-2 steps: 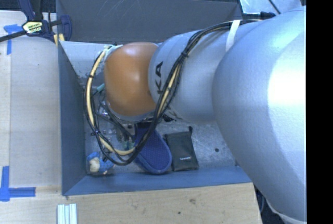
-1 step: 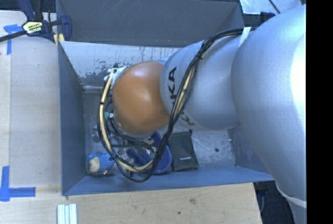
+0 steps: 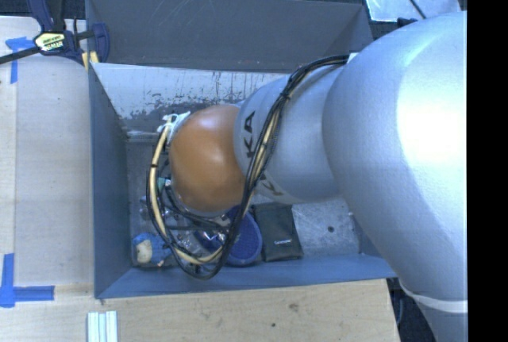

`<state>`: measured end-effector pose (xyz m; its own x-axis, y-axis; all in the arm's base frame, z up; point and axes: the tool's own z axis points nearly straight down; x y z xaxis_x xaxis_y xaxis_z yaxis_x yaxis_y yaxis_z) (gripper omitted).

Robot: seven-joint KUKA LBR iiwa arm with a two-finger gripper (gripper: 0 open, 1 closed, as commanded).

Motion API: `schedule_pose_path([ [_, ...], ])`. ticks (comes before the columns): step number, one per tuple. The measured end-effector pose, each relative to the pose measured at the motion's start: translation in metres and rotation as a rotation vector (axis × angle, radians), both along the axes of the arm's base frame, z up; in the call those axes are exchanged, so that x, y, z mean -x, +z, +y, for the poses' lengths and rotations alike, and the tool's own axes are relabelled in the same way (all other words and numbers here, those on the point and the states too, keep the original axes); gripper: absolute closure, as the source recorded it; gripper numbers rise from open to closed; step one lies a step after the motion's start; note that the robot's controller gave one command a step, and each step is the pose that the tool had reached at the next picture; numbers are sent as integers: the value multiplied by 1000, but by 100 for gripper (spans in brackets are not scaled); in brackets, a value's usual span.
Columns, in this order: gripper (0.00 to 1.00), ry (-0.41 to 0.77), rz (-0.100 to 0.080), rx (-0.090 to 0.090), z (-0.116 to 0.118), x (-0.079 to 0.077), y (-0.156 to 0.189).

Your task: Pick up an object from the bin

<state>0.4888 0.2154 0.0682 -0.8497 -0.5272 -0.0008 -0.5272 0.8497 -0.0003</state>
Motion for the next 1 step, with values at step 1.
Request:
schedule_pose_path([
  [1,100,-2,-2,-2,0,0,2],
])
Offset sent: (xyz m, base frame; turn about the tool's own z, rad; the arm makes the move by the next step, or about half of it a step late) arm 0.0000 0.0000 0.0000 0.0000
